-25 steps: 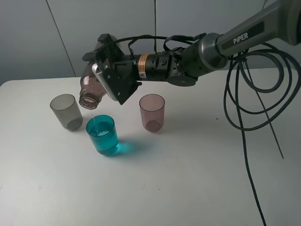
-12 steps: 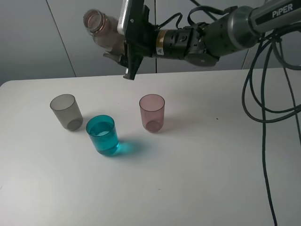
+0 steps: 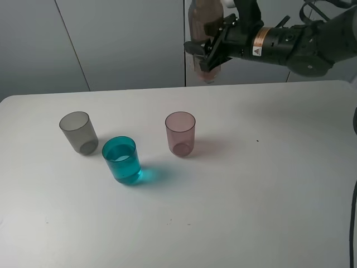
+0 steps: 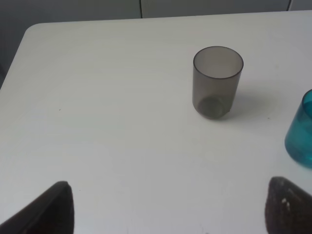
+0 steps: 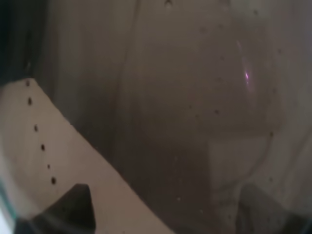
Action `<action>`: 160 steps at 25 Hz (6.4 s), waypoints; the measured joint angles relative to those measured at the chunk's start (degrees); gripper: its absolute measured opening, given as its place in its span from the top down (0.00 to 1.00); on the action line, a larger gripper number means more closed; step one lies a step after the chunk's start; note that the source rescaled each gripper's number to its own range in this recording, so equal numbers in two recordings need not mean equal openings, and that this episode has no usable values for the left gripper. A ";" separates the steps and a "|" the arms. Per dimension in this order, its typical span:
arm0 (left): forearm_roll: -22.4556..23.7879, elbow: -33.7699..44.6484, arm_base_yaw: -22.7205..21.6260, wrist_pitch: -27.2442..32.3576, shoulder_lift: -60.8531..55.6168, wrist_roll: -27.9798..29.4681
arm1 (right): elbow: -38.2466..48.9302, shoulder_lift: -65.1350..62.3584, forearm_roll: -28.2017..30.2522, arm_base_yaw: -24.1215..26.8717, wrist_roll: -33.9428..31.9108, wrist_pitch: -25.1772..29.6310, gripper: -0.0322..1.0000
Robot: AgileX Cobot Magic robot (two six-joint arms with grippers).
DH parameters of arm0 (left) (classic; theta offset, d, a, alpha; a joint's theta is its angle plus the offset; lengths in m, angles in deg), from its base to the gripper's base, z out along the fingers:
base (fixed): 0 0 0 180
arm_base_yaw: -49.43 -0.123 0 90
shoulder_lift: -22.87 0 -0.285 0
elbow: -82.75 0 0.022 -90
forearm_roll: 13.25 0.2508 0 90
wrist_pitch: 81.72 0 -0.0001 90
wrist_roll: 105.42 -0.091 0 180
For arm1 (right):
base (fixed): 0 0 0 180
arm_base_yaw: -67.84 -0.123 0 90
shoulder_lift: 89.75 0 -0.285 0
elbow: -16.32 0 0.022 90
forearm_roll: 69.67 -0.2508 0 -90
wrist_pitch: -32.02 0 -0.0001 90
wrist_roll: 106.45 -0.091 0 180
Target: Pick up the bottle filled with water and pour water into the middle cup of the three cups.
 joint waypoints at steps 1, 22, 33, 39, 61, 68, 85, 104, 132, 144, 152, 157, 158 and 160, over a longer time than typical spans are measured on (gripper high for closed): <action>0.00 0.00 0.00 0.00 0.00 0.00 | 1.40 0.00 -0.17 1.18 -0.42 0.00 0.94; 0.00 0.00 0.00 0.00 0.00 0.00 | 12.05 10.62 -19.48 11.88 8.69 -15.68 0.94; 0.00 0.00 0.00 0.00 0.00 0.00 | 12.05 14.57 -19.59 11.88 15.57 -16.63 0.94; 0.00 0.00 0.00 0.00 0.00 0.00 | 12.05 14.75 -19.62 11.88 15.01 -16.55 0.94; 0.00 0.00 0.00 0.00 0.00 -0.12 | 24.53 5.79 -22.12 11.88 18.09 -11.10 0.00; 0.00 0.00 0.00 0.00 0.00 -0.21 | 33.58 -10.26 -30.49 11.88 19.61 0.81 0.00; 0.00 0.00 0.00 0.00 0.00 -0.11 | 14.45 -63.14 -38.48 2.61 9.33 70.16 0.00; 0.00 0.00 0.00 0.00 0.00 -0.11 | 29.34 -97.76 -54.55 0.58 25.32 105.91 0.00; 0.00 0.00 0.00 0.00 0.00 -0.11 | 31.74 -109.90 -55.56 11.35 23.92 105.50 0.00; 0.00 0.00 0.00 0.00 0.00 -0.11 | 31.74 -109.90 -54.63 12.12 24.07 105.50 0.00; 0.00 0.00 0.00 0.00 0.00 -0.11 | 31.74 -109.90 -54.63 12.12 28.51 105.50 0.00; 0.00 0.00 0.00 0.00 0.00 -0.11 | 31.74 -109.90 -54.63 12.12 28.60 105.50 0.00; 0.00 0.00 0.00 0.00 0.00 -0.11 | 31.74 -109.90 -54.63 12.12 28.60 105.50 0.00; 0.00 0.00 0.00 0.00 0.00 -0.11 | 31.74 -109.90 -54.63 12.12 28.50 105.50 0.00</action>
